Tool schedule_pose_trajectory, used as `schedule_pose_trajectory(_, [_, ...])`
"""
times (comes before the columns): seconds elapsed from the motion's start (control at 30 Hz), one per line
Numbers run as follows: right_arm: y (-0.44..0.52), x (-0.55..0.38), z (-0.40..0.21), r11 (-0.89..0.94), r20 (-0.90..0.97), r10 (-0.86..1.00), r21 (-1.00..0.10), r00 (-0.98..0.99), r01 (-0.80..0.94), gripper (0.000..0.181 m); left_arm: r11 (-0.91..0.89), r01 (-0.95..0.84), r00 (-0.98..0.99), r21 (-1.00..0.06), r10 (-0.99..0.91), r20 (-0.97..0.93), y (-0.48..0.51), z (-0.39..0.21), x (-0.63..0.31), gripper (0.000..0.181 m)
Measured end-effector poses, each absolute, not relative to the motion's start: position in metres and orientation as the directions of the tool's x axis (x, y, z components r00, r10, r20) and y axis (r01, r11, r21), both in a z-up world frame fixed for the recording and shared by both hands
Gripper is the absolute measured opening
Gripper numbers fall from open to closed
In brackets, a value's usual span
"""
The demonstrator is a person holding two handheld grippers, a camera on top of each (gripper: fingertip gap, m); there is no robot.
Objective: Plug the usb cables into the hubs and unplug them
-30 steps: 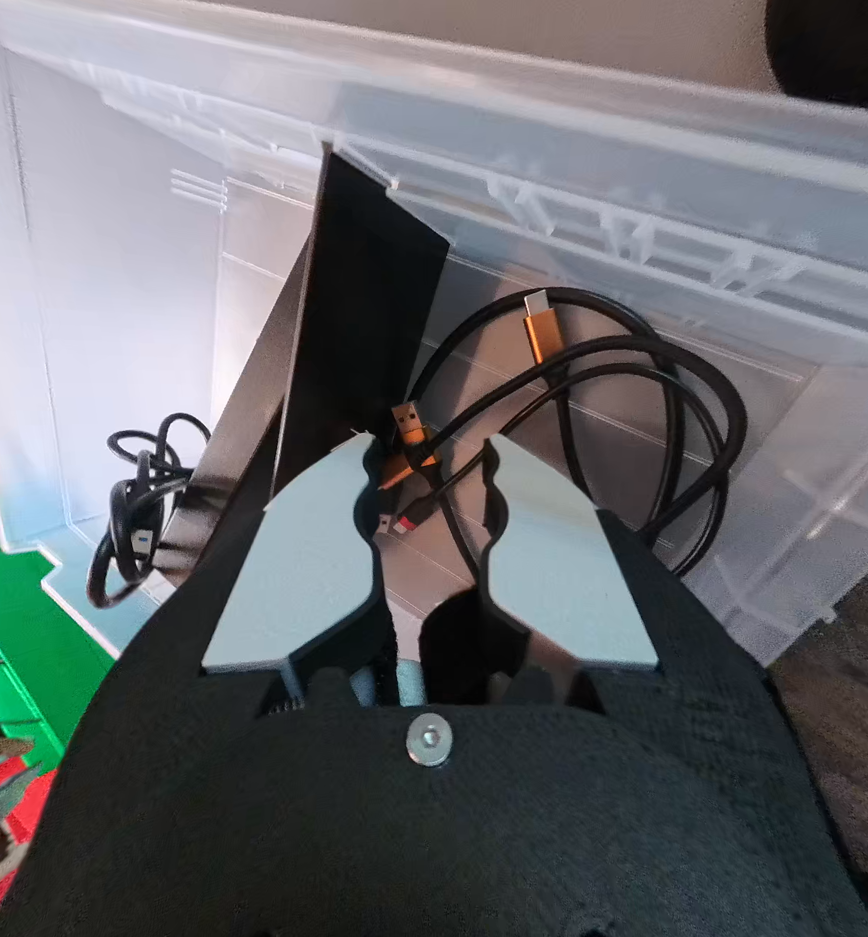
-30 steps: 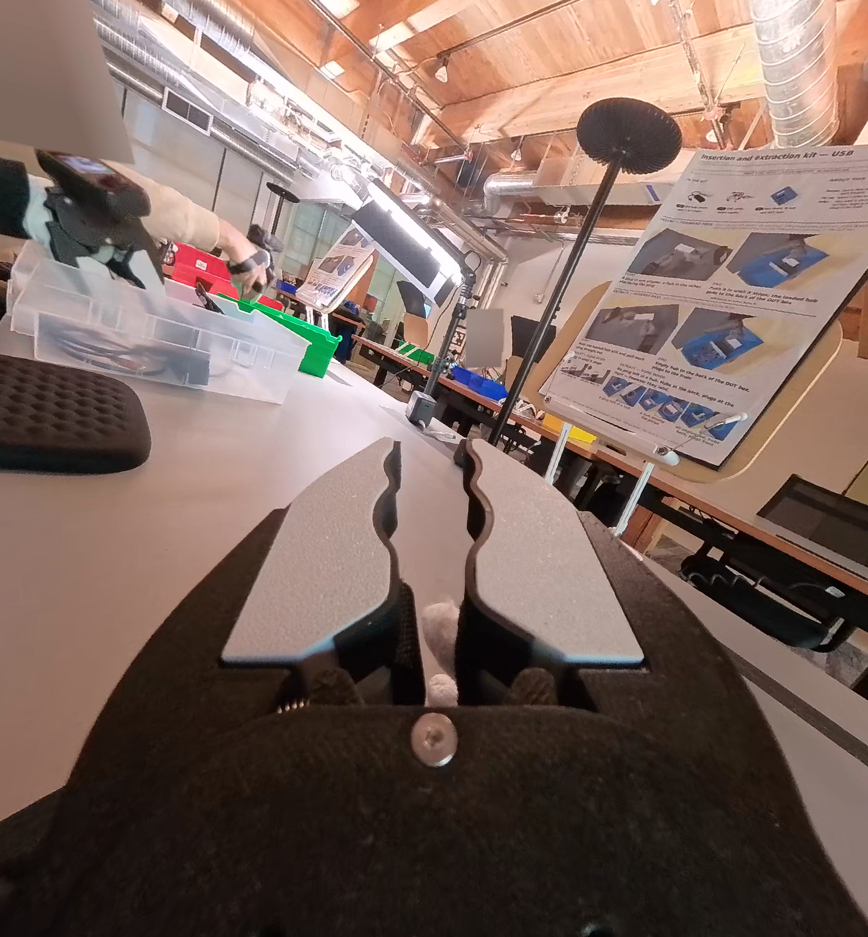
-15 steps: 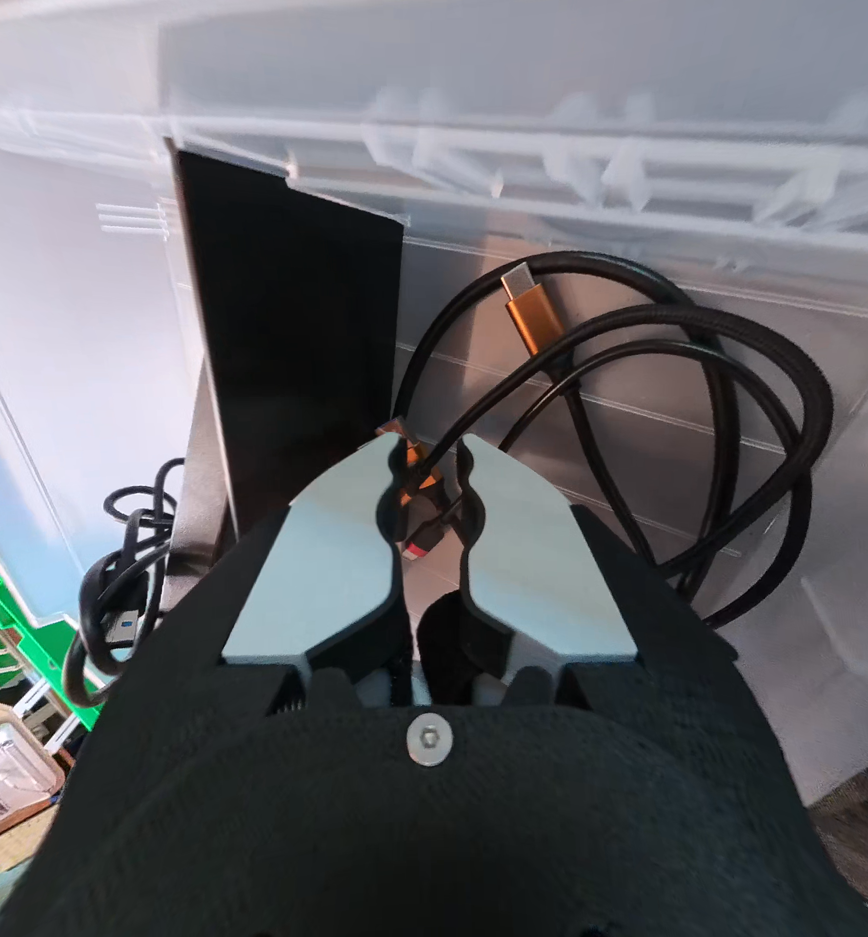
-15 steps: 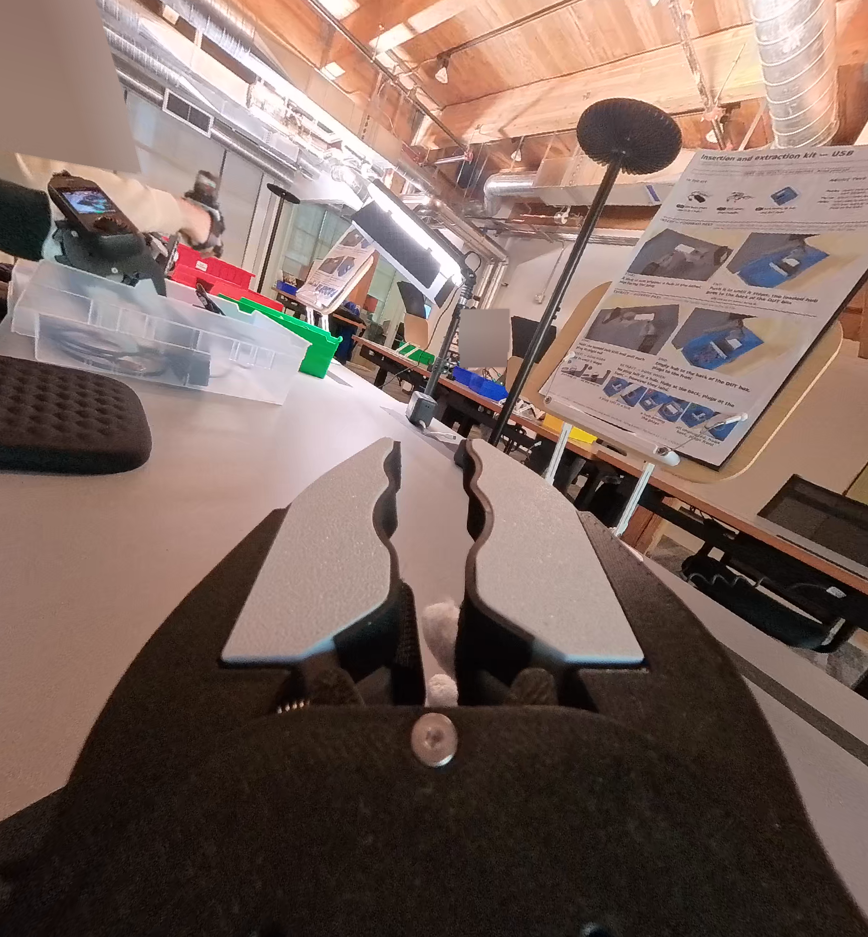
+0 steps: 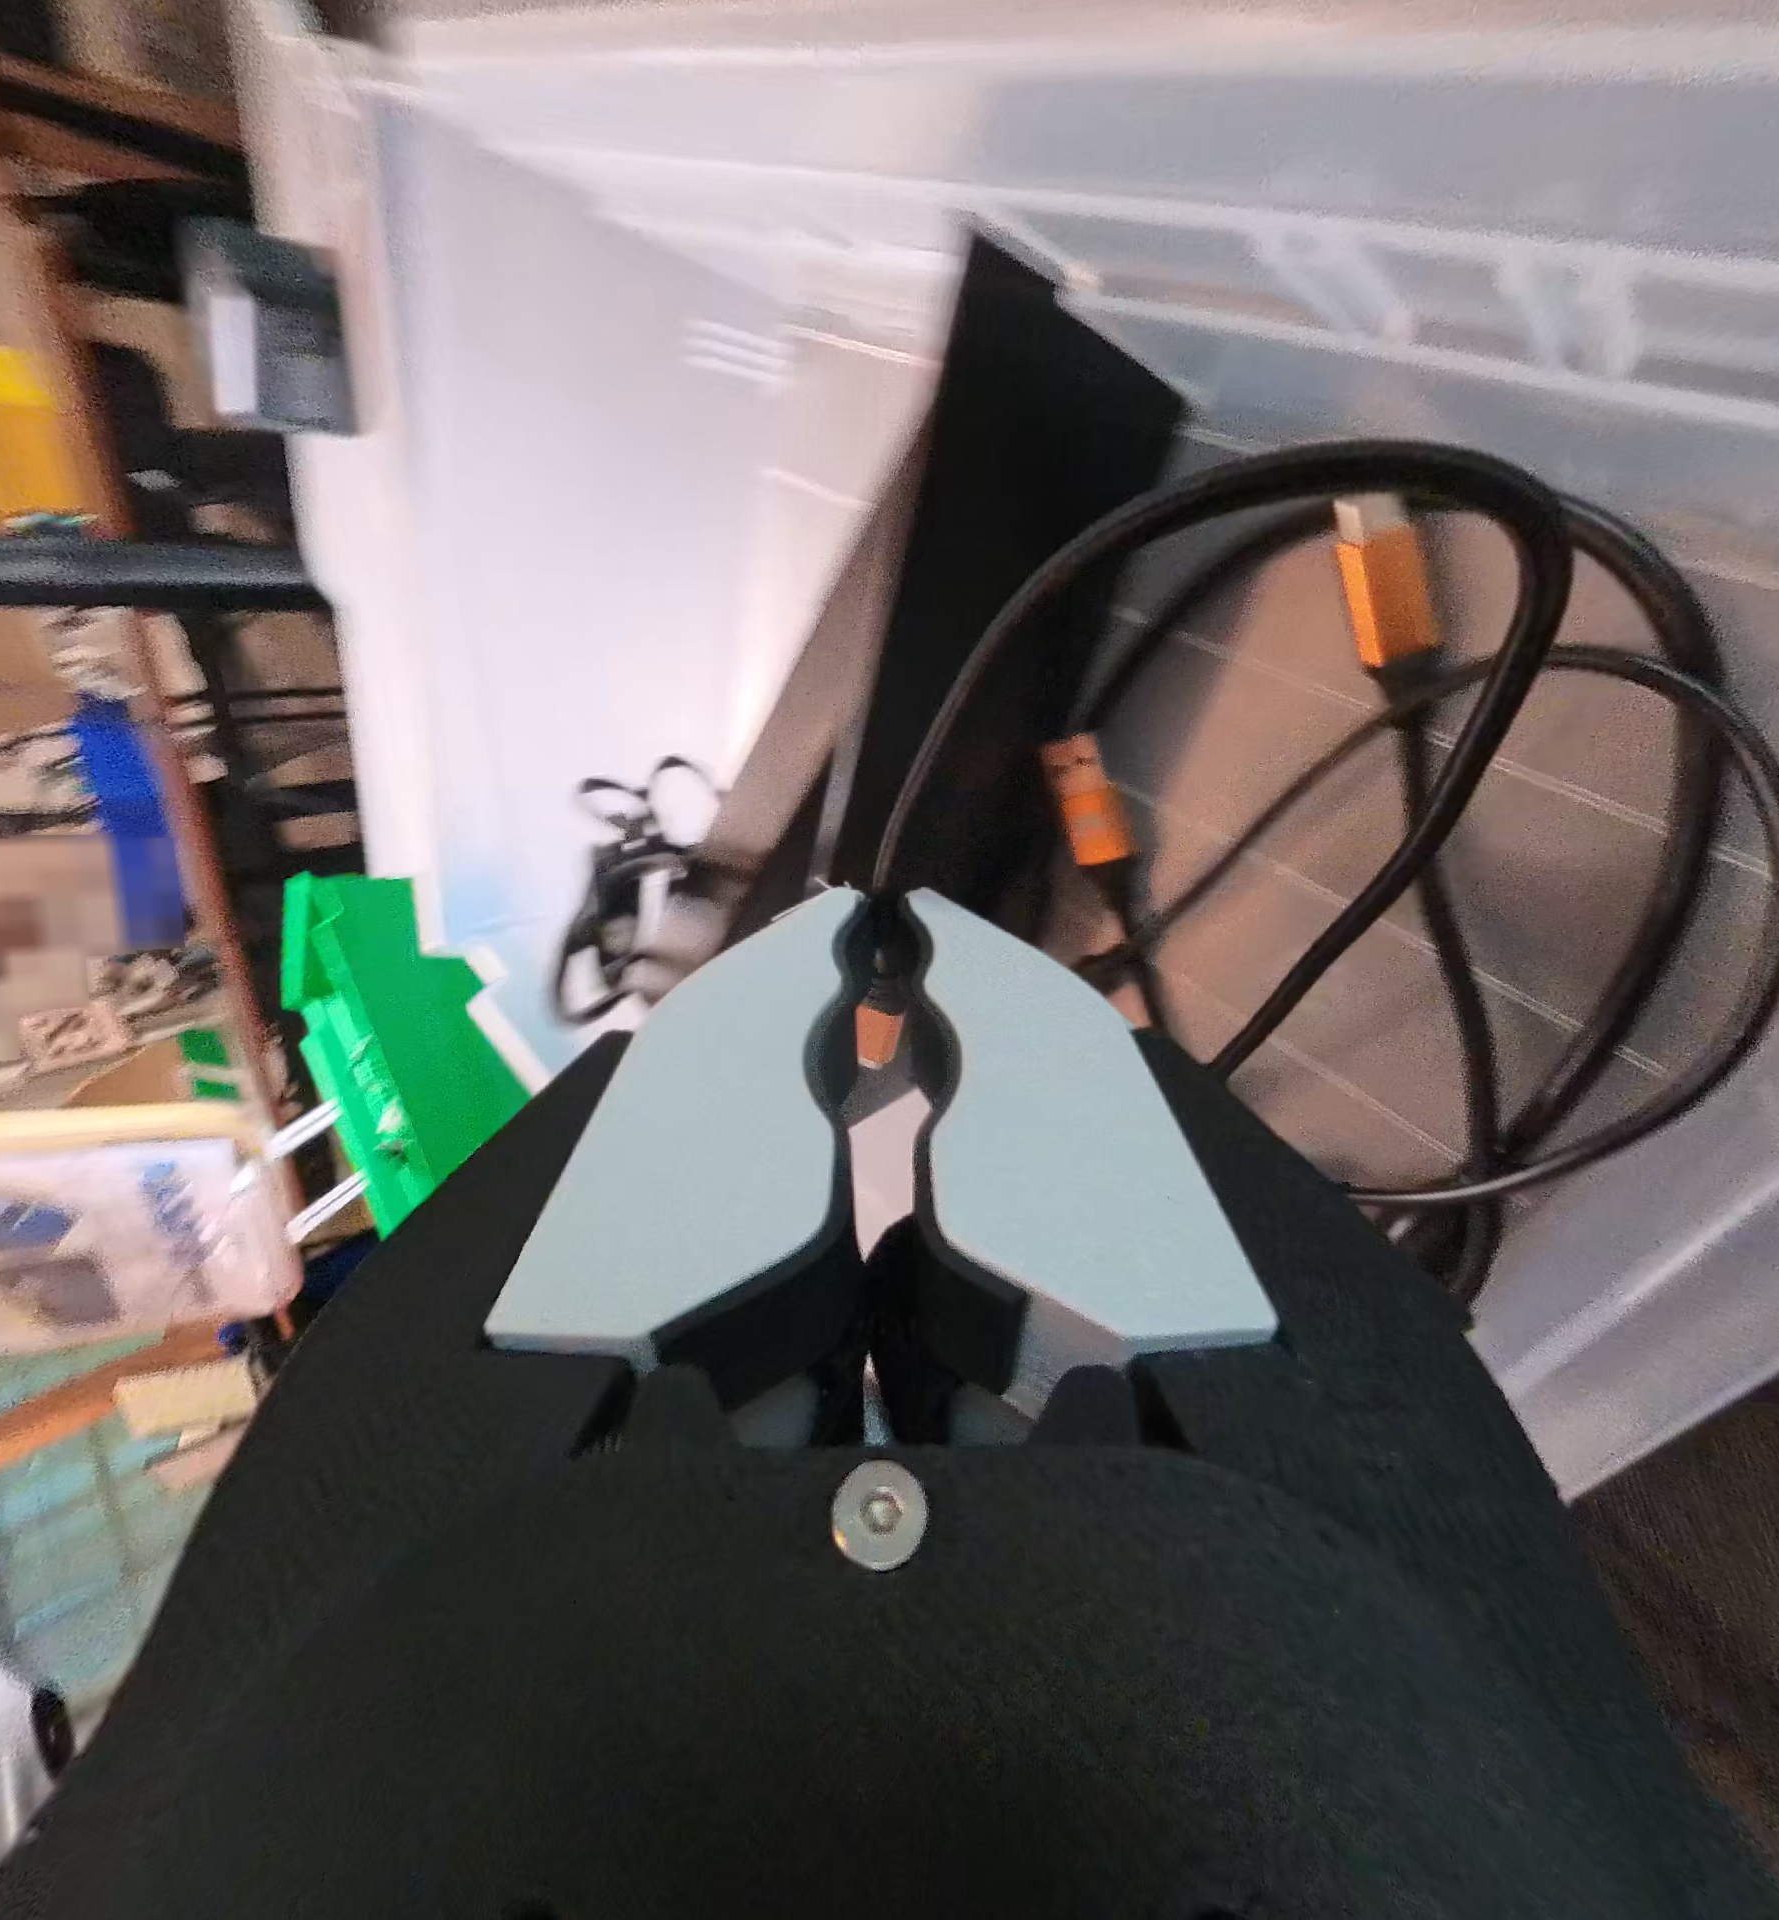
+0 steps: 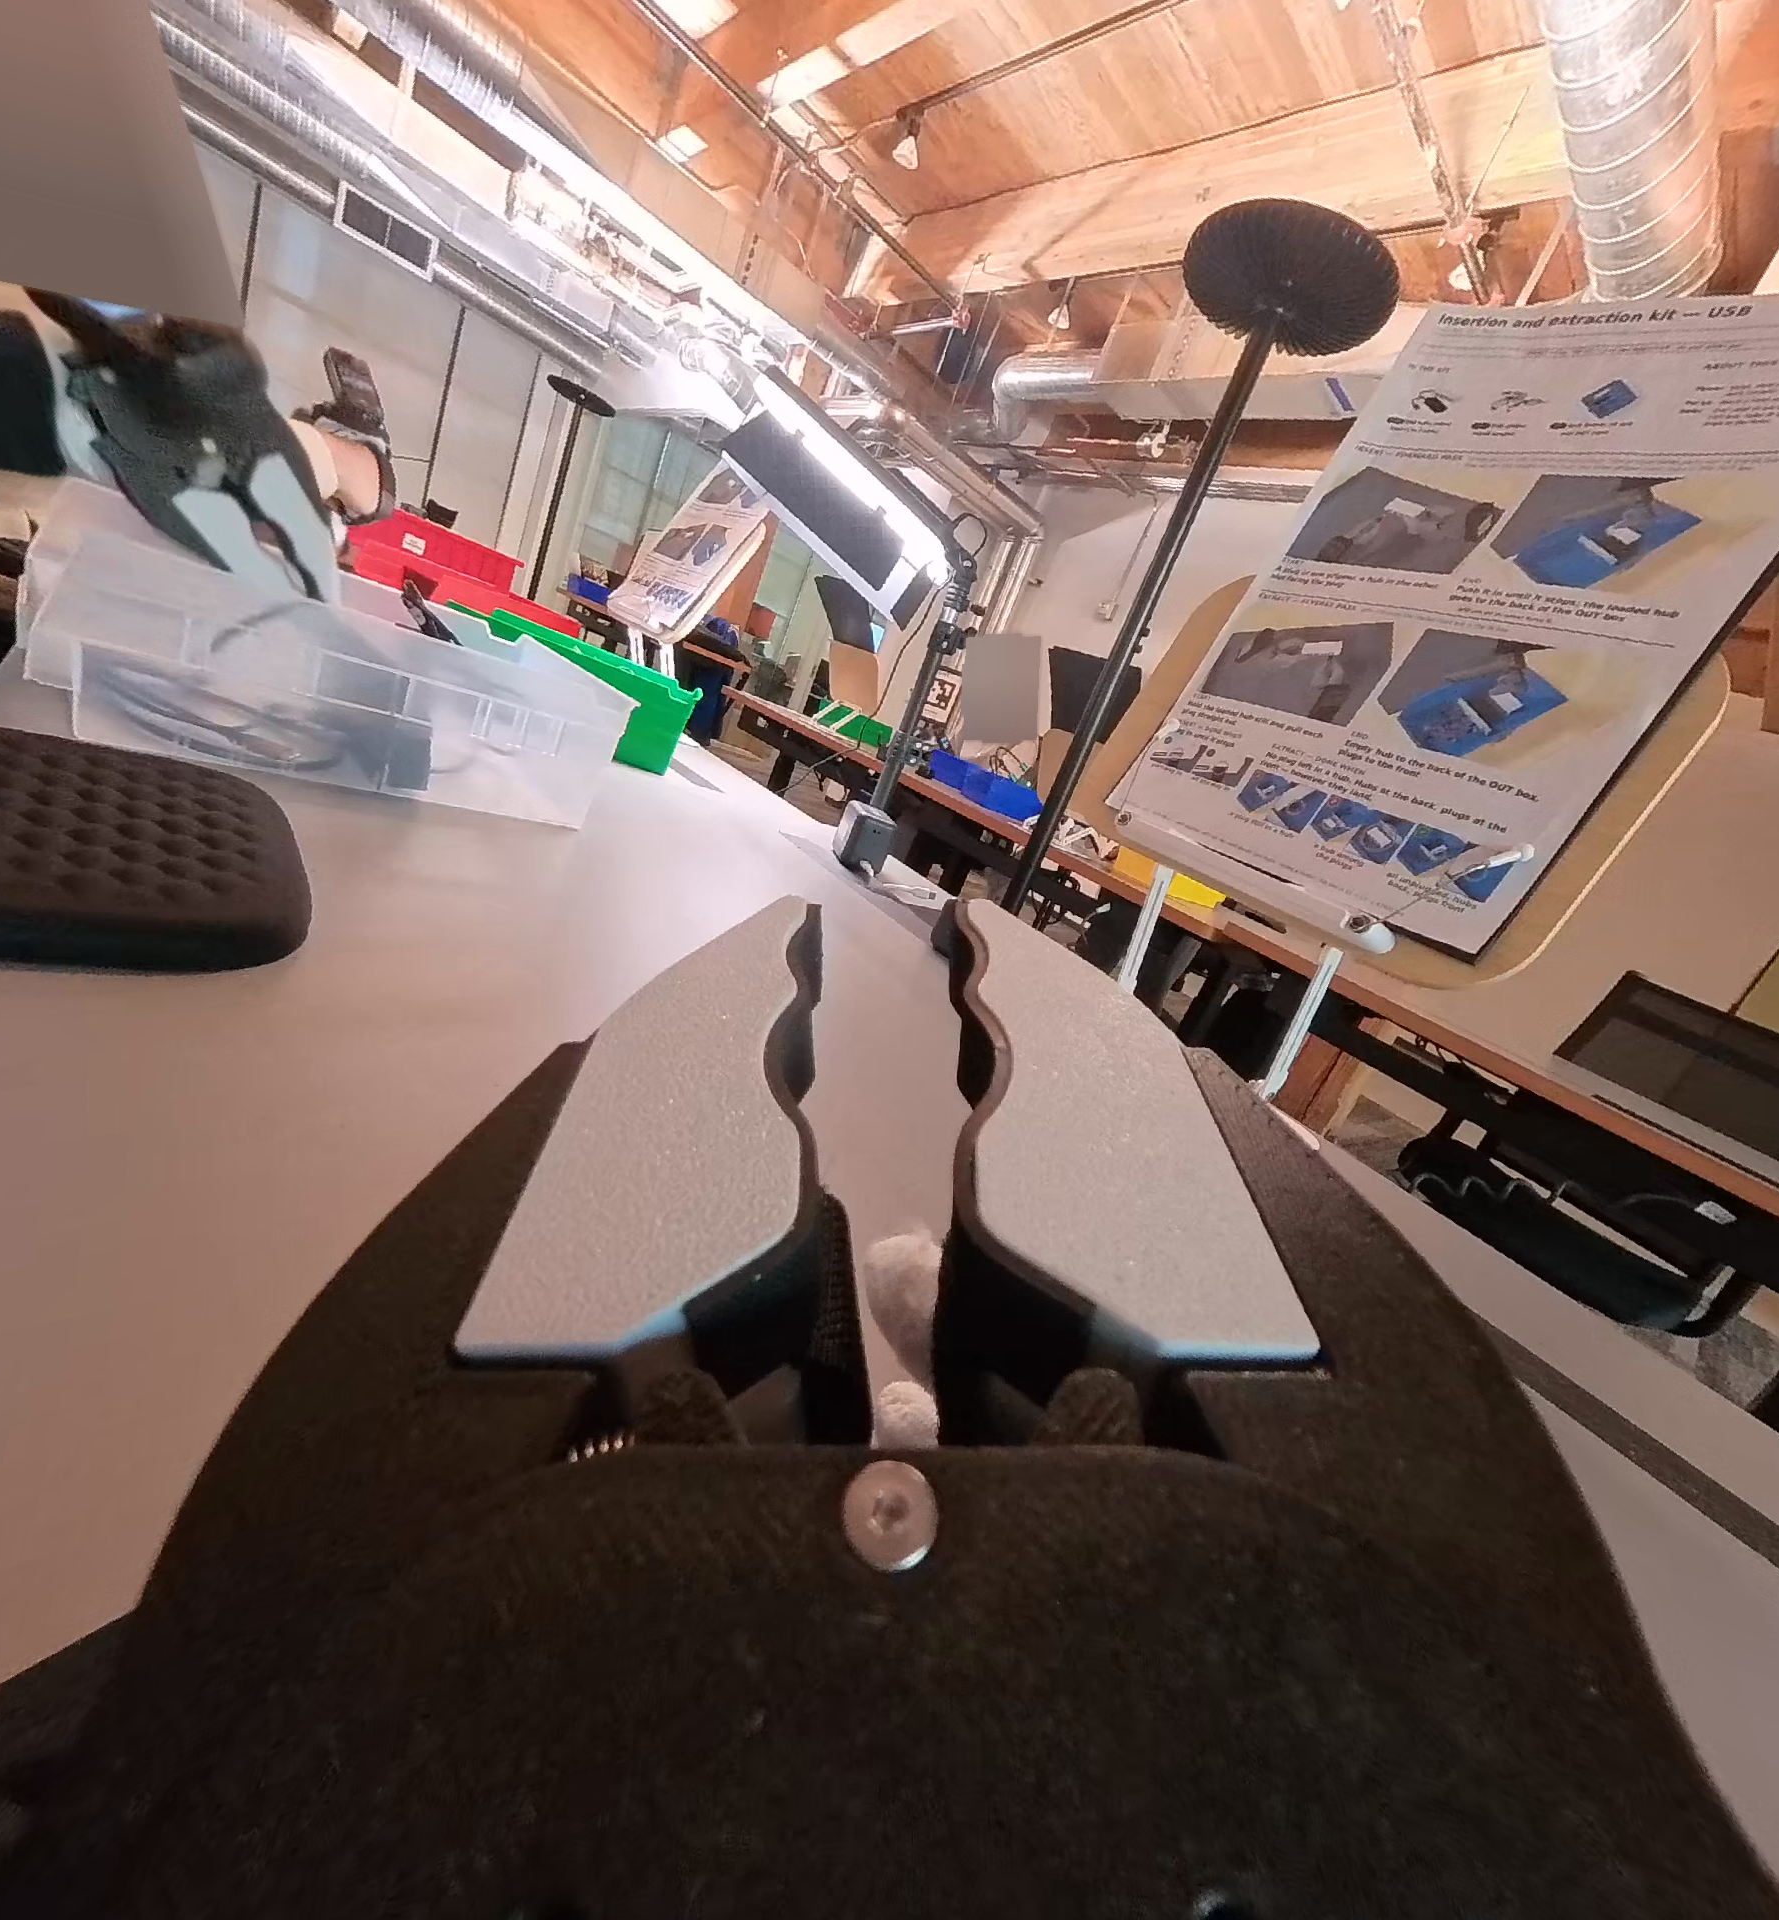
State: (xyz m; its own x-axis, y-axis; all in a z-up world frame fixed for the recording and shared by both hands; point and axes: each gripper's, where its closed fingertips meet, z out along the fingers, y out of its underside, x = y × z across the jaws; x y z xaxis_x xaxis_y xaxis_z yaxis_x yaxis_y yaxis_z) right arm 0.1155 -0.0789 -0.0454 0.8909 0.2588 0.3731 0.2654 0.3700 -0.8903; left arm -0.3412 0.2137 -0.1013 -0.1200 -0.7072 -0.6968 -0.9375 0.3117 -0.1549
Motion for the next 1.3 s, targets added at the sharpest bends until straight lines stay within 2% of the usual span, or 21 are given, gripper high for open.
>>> schedule_pose_trajectory(0.1, [-0.079,0.115,-0.045,0.369,0.373,0.26,-0.891,0.891,0.266,0.023,0.285,-0.902,0.125,-0.325,-0.547,-0.828,0.22,-0.042,-0.345,0.004])
schedule_pose_trajectory(0.2, [-0.079,0.115,-0.045,0.369,0.374,0.259,-0.89,0.891,0.266,0.023,0.338,-0.76,0.416,-0.554,-0.401,-0.816,0.208,0.019,-0.345,0.004])
schedule_pose_trajectory(0.3, [-0.079,0.115,-0.045,0.37,0.374,0.259,-0.89,0.891,0.266,0.023,0.44,-0.484,0.643,-0.757,-0.408,-0.648,0.179,0.066,-0.336,0.004])
schedule_pose_trajectory(0.4, [-0.079,0.115,-0.045,0.369,0.375,0.259,-0.89,0.89,0.267,0.023,0.478,-0.093,0.687,-0.873,-0.604,-0.404,0.14,0.094,-0.308,0.004])
schedule_pose_trajectory(0.47, [-0.079,0.115,-0.045,0.369,0.375,0.259,-0.89,0.89,0.267,0.023,0.44,0.106,0.618,-0.891,-0.732,-0.288,0.115,0.1,-0.284,0.003])
schedule_pose_trajectory(0.57, [-0.079,0.115,-0.045,0.37,0.374,0.26,-0.89,0.89,0.266,0.023,0.359,0.299,0.468,-0.884,-0.863,-0.192,0.083,0.096,-0.242,0.004])
schedule_pose_trajectory(0.7, [-0.079,0.115,-0.045,0.371,0.376,0.261,-0.889,0.889,0.267,0.023,0.137,0.491,0.205,-0.861,-0.978,-0.039,0.05,0.081,-0.182,0.003])
schedule_pose_trajectory(0.83, [-0.079,0.115,-0.045,0.369,0.374,0.264,-0.891,0.889,0.265,0.023,-0.099,0.604,0.024,-0.791,-0.99,0.142,0.041,0.06,-0.131,0.004])
schedule_pose_trajectory(1.0, [-0.081,0.104,-0.034,0.371,0.329,0.292,-0.904,0.898,0.211,0.024,-0.131,0.618,0.081,-0.775,-0.97,0.229,0.05,0.04,-0.087,0.003])
schedule_pose_trajectory(1.17, [-0.082,0.039,-0.021,0.302,0.2,0.499,-0.952,0.843,0.047,0.029,-0.024,0.633,0.203,-0.774,-0.959,0.196,0.048,0.039,-0.078,0.004])
schedule_pose_trajectory(1.3, [-0.08,-0.036,-0.047,0.167,0.193,0.638,-0.98,0.745,0.111,0.041,-0.07,0.69,0.185,-0.72,-0.945,0.268,0.044,0.038,-0.078,0.003])
